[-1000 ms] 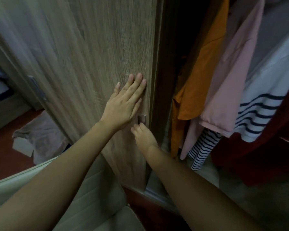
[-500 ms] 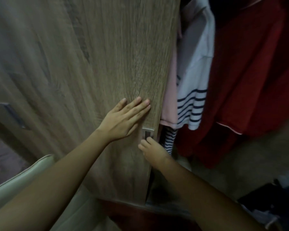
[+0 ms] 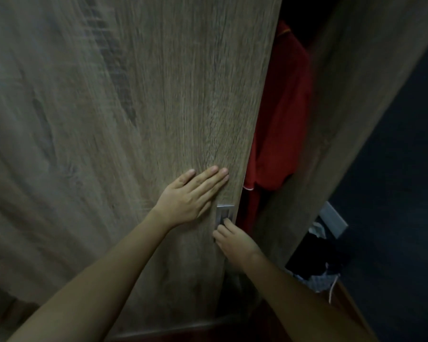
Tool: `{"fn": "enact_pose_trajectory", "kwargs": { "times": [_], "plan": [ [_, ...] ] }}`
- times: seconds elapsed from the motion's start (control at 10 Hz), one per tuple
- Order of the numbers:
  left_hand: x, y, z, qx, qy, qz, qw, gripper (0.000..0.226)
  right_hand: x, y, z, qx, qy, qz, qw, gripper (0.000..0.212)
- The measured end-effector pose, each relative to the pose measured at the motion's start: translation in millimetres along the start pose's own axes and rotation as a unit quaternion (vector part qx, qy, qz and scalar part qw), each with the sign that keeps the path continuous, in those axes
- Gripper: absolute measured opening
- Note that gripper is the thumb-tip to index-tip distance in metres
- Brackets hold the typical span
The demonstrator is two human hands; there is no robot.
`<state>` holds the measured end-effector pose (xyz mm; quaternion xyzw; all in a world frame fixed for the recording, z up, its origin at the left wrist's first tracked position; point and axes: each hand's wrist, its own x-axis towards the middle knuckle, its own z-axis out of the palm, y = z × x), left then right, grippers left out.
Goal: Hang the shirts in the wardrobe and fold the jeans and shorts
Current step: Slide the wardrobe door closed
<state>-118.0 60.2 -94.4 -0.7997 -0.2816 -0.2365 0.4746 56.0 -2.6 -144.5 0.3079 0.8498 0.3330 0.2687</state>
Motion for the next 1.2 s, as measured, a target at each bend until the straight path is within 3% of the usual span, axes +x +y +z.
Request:
{"fn": "enact_pose_trajectory", "kwargs": {
  "times": [0.5,0.7,1.0,1.2],
  "plan": [
    [124.2,109.4,32.2,0.006,0.005,0.011,1.0,0.059,-97.0,58.7,108.5,0.0,-0.092,0.041,0.995,0.054],
    [123.4,121.4,33.5,0.014,0.005,-0.016,1.0,0.062,-98.2,60.3,125.7,0.005,-0.043,0.034,0.998,0.051],
    [127.4,144.6,23.9,0.002,-0.059,-0.087,0.994,0.067,-104.7,62.5,133.3,-0.001,-0.026,0.032,0.999,0.054],
    [140.2,140.2,-9.8,-0.085,-0.118,-0.118,0.982,0.067,-117.7,57.9,119.0,0.086,-0.046,0.025,0.995,0.057]
  ]
}}
